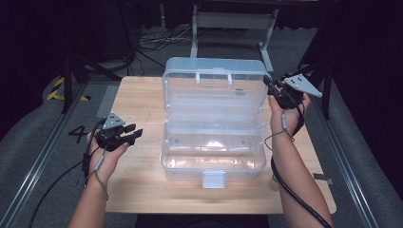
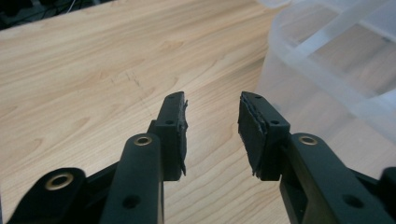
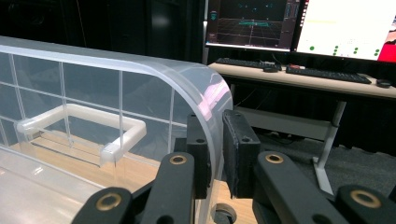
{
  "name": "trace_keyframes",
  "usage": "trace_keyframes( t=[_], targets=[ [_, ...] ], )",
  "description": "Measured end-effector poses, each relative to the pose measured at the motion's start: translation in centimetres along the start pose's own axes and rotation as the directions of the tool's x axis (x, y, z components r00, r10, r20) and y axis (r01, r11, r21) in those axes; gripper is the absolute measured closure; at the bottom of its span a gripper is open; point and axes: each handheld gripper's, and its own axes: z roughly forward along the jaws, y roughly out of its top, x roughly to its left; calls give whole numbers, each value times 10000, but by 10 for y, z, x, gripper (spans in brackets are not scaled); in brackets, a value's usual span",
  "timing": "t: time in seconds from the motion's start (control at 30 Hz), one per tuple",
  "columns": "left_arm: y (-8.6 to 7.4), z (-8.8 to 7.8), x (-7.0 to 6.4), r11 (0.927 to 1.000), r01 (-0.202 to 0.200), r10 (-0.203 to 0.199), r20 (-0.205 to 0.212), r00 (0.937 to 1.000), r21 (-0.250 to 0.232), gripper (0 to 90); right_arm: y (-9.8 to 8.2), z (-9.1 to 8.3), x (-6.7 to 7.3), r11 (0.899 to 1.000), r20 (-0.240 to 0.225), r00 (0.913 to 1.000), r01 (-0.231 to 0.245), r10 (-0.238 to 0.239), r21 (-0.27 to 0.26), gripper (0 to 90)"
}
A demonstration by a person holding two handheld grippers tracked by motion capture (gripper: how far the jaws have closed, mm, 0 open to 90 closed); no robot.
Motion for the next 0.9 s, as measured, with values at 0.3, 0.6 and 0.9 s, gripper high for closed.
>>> trace_keyframes(
  t=[0.3,0.6,0.9],
  targets=[
    [-15,8,6,9976,54,-58,43,10000,691,607,0,7,-6,10000,-287,9996,4,-2,73,811],
    [-24,6,8,9952,228,-232,24,9997,949,611,-2,17,-13,10000,-535,9986,54,-51,47,811],
    [-28,6,11,9935,412,-411,-31,9992,1062,609,-2,27,-15,9997,-417,9991,-105,114,231,819]
  ],
)
